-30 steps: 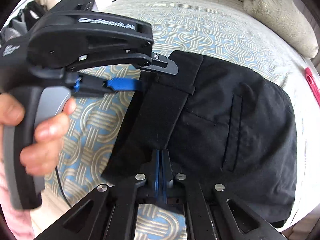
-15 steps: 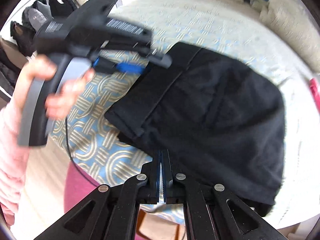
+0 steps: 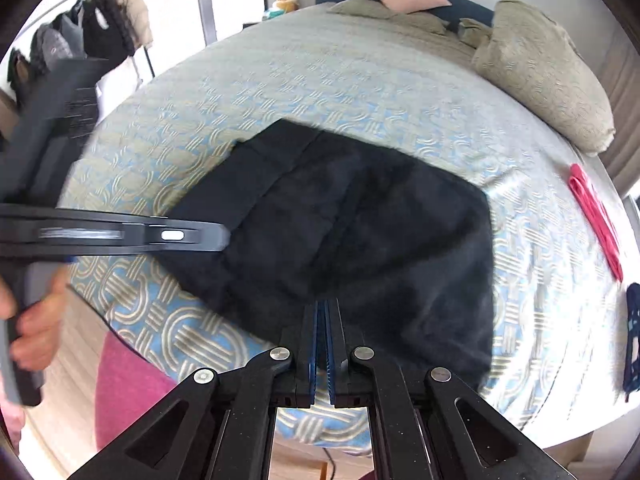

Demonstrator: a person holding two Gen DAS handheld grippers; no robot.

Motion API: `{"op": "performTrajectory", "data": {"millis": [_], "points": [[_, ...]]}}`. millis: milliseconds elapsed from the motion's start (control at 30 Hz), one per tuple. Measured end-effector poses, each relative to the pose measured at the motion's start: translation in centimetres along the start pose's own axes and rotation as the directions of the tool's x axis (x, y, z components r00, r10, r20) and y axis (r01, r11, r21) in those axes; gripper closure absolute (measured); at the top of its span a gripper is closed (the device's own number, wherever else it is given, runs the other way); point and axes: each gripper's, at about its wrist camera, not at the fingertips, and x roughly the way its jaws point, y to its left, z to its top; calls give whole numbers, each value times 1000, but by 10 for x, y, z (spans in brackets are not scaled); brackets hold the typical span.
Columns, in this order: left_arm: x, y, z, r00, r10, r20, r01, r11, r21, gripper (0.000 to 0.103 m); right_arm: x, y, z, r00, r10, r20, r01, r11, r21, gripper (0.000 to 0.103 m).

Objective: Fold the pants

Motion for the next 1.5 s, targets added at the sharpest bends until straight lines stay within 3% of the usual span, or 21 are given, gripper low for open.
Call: {"op": "performTrajectory", "data": {"millis": [33, 100, 133, 200, 333, 400, 467, 633, 733, 800, 900, 967, 1100, 1167, 1233, 1300, 1333, 1400, 1467, 1500], "points": [[-7, -4, -6, 1000, -12, 28, 11, 1000, 22, 95, -1, -6, 0, 1000, -2, 7, 2, 1000, 13, 100], [-8, 0, -17, 997, 29, 68, -34, 997, 70, 93, 0, -17, -2, 1000, -3, 5, 3, 999, 34, 97], [0, 12, -26, 996, 74, 59, -76, 996, 39, 93, 4, -21, -2, 1000, -6, -6, 6, 999, 41, 96], [15, 30, -44, 998, 59, 0, -59, 998, -29, 93, 16, -31, -5, 998, -24, -58, 28, 997, 70, 95], [19, 32, -59, 994, 113, 14, -113, 994, 9, 87, 31, -41, -13, 993, -12, -121, 23, 996, 88, 95], [17, 31, -56, 994, 107, 24, -107, 994, 8, 75, 34, -42, -16, 991, -28, -132, 38, 996, 78, 95], [13, 35, -52, 994, 110, 23, -110, 994, -10, 47, 38, -45, -18, 990, -27, -141, 40, 995, 88, 95], [-12, 43, -42, 981, 161, 109, -156, 986, -49, 46, 37, -50, -15, 992, -9, -126, 24, 993, 118, 95], [-24, 37, -35, 970, 182, 163, -177, 983, -43, 46, 30, -56, -17, 996, -23, -85, 33, 991, 127, 90], [-9, 26, -33, 962, 226, 150, -228, 974, -7, 44, 37, -61, -20, 992, -52, -113, 67, 989, 131, 82], [24, 30, -34, 928, 361, 89, -367, 929, 54, 43, 74, -67, -36, 953, -76, -292, 113, 987, 112, 77], [41, 40, -37, 907, 415, 71, -419, 906, 57, 39, 69, -68, -43, 967, -77, -243, 109, 987, 122, 77], [28, 56, -30, 942, 331, 58, -328, 943, -58, 38, 53, -62, -47, 972, -74, -222, 91, 994, 64, 76], [20, 58, -24, 938, 340, 66, -336, 940, -66, 38, 41, -75, -46, 982, -10, -187, 30, 994, 102, 76], [16, 56, -16, 929, 362, 77, -359, 932, -50, 38, 35, -94, -42, 986, 37, -162, -11, 987, 158, 67], [15, 52, -8, 923, 369, 108, -368, 929, -26, 30, 37, -119, -35, 988, 71, -141, -38, 973, 228, 38], [15, 47, -5, 922, 367, 124, -368, 930, -18, 22, 38, -131, -31, 989, 81, -126, -45, 964, 262, 34], [23, 46, 5, 930, 347, 120, -348, 937, -10, 19, 45, -153, -24, 989, 89, -119, -47, 946, 320, 33], [42, 50, 15, 940, 337, 49, -336, 942, -12, 17, 59, -170, -19, 979, 154, -130, -96, 923, 372, 31], [51, 52, 19, 933, 359, 24, -359, 933, -12, 17, 67, -176, -19, 972, 188, -140, -119, 911, 396, 31]]}}
